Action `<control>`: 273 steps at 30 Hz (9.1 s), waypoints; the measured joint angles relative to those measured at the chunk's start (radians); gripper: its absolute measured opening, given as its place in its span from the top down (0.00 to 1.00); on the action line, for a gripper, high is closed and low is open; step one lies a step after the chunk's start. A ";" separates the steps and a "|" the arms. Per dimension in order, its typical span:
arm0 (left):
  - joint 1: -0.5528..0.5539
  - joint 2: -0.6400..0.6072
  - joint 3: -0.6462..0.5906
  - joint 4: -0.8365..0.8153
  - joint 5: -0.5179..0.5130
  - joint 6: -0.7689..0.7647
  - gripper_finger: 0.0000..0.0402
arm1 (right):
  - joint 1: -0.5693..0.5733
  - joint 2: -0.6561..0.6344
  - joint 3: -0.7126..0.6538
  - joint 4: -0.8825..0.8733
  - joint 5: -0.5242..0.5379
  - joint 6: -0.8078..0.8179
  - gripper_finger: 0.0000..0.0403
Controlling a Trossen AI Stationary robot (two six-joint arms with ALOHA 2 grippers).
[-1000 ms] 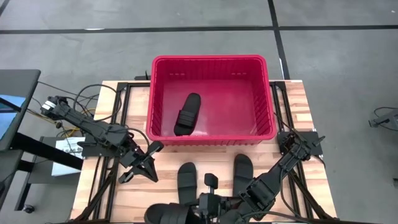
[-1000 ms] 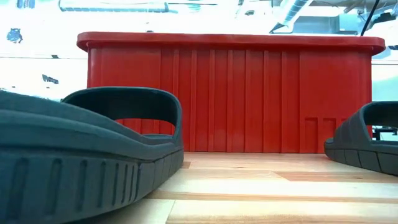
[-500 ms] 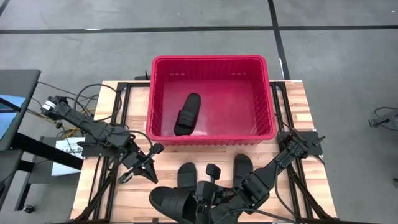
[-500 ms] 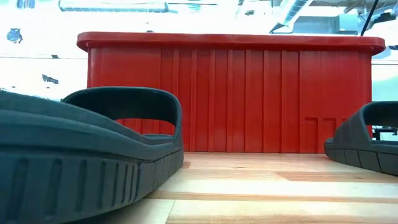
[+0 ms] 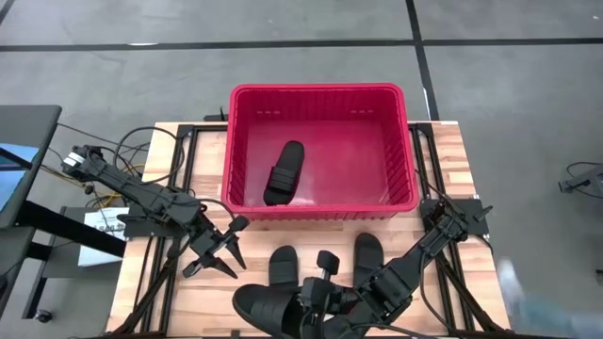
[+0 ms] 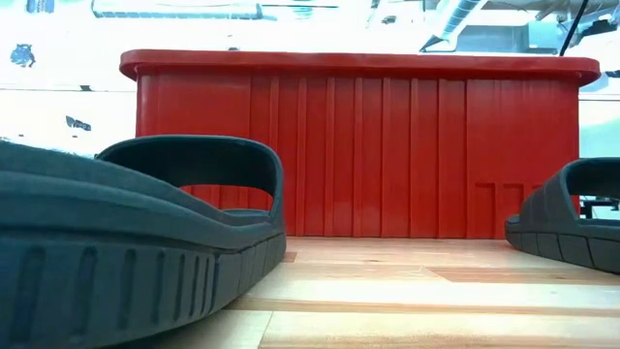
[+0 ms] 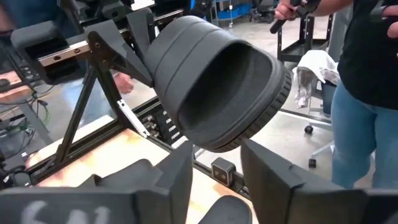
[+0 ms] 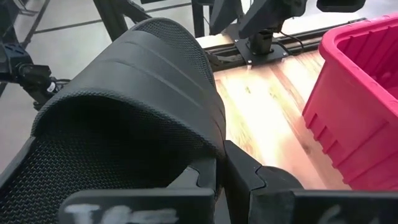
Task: Pick and place slides into bin
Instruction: Put the black slide into the red bin
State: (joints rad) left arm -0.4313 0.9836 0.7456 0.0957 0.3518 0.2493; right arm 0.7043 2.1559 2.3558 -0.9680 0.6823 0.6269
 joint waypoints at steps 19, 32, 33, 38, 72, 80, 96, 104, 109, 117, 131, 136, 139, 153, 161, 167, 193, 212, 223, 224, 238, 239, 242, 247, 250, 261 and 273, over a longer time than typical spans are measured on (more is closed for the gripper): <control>-0.007 0.000 0.000 -0.039 0.009 0.018 0.60 | -0.078 -0.006 0.000 -0.038 -0.003 -0.085 1.00; -0.007 0.000 -0.001 -0.056 0.005 0.020 0.60 | -0.084 -0.054 0.001 -0.034 0.003 -0.104 1.00; -0.007 0.000 -0.001 -0.050 0.005 0.028 0.60 | -0.088 -0.054 0.001 -0.033 -0.004 -0.104 1.00; -0.008 0.000 -0.002 -0.047 -0.003 0.045 0.60 | -0.100 -0.055 0.001 -0.026 -0.036 -0.105 1.00; -0.006 0.000 -0.001 -0.044 -0.079 0.076 0.60 | -0.070 -0.052 0.000 -0.041 -0.031 -0.059 1.00; -0.006 0.000 -0.001 0.011 -0.088 0.112 0.60 | -0.098 -0.052 0.000 -0.043 -0.034 -0.088 1.00; -0.009 -0.001 0.000 0.027 -0.072 0.187 0.92 | -0.146 -0.052 0.000 -0.046 -0.087 -0.128 1.00; -0.014 -0.001 0.000 0.026 -0.102 0.186 0.92 | -0.150 -0.052 0.000 -0.051 -0.140 -0.133 0.82; -0.013 0.002 0.000 0.002 -0.136 0.177 0.92 | -0.152 -0.052 0.000 -0.060 -0.158 -0.130 0.66; -0.014 0.001 -0.001 -0.028 -0.171 0.169 0.92 | -0.141 -0.076 0.000 -0.246 -0.176 -0.045 0.49; -0.016 -0.002 0.004 -0.052 -0.377 0.128 0.92 | -0.128 -0.265 -0.019 -0.606 -0.183 0.185 0.58; -0.035 -0.002 0.101 -0.140 -0.676 0.145 0.92 | -0.126 -0.360 -0.021 -0.603 -0.185 0.207 0.66; -0.042 -0.002 0.173 -0.184 -0.880 0.180 0.92 | -0.113 -0.403 -0.021 -0.603 -0.183 0.210 0.70; 0.015 0.204 0.489 -0.256 -1.575 0.371 0.92 | -0.030 -0.455 -0.021 -0.603 -0.187 0.069 0.80; 0.065 0.417 0.723 -0.610 -1.660 0.208 0.92 | -0.016 -0.452 -0.022 -0.603 -0.192 -0.007 0.80; 0.110 0.528 0.904 -1.067 -1.483 -0.179 0.92 | -0.016 -0.452 -0.022 -0.603 -0.200 -0.045 0.80; 0.418 0.800 0.982 -1.282 -1.184 -0.237 0.92 | -0.052 -0.517 -0.022 -0.603 -0.210 -0.105 0.80; 0.386 0.783 0.955 -1.540 -1.120 -0.441 0.92 | -0.050 -0.686 -0.021 -0.603 -0.214 -0.104 0.80; 0.409 0.782 0.829 -1.485 -1.098 -0.438 0.92 | -0.050 -0.672 -0.021 -0.603 -0.270 -0.120 0.80; 0.412 0.783 0.822 -1.477 -1.095 -0.436 0.92 | -0.050 -0.671 -0.021 -0.603 -0.271 -0.127 0.80; 0.479 0.783 0.806 -1.415 -0.999 -0.362 0.92 | -0.050 -0.670 -0.022 -0.603 -0.275 -0.138 0.80; 0.483 0.783 0.806 -1.416 -0.992 -0.355 0.91 | -0.050 -0.670 -0.022 -0.603 -0.275 -0.138 0.80; 0.493 0.783 0.806 -1.412 -0.985 -0.330 0.91 | -0.050 -0.670 -0.022 -0.603 -0.275 -0.138 0.80; 0.519 0.783 0.806 -1.375 -0.968 -0.299 0.93 | -0.050 -0.670 -0.022 -0.603 -0.275 -0.138 0.80; 0.537 0.783 0.806 -1.376 -0.968 -0.286 0.91 | -0.050 -0.670 -0.021 -0.603 -0.275 -0.138 0.80; 0.597 0.783 0.806 -1.323 -0.966 -0.212 0.92 | -0.050 -0.670 -0.022 -0.603 -0.274 -0.138 0.80; 0.609 0.783 0.806 -1.339 -0.888 -0.195 0.89 | -0.050 -0.670 -0.022 -0.603 -0.274 -0.138 0.80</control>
State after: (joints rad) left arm 0.1776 1.7668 1.5520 -1.2434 -0.5363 0.0547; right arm 0.6540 1.4857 2.3341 -1.5711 0.4080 0.4885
